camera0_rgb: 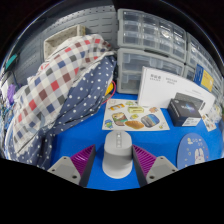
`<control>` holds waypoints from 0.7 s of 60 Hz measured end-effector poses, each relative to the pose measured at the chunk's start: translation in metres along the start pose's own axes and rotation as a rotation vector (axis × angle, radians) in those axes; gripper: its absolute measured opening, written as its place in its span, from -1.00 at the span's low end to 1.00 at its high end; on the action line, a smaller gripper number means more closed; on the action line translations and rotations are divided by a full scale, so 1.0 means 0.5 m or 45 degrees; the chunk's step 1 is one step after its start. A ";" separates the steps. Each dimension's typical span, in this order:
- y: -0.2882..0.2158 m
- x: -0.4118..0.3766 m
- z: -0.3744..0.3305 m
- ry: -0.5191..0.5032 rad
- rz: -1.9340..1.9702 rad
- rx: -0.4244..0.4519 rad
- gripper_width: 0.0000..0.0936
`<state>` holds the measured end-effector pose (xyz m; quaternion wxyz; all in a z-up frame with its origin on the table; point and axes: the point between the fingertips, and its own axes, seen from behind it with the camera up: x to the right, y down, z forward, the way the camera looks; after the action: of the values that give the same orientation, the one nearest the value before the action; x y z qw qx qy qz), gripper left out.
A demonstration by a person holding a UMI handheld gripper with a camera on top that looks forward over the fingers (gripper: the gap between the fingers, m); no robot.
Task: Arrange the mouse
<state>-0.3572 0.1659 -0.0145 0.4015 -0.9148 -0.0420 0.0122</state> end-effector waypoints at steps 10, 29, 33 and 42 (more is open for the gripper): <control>0.001 0.012 0.004 0.008 0.043 -0.024 0.07; 0.006 0.009 -0.003 -0.047 -0.011 -0.058 -0.25; -0.008 0.001 -0.025 -0.091 -0.017 -0.040 -0.25; -0.124 0.034 -0.134 -0.132 -0.071 0.114 -0.26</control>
<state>-0.3404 0.1600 0.0764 0.4394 -0.8926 -0.0877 0.0501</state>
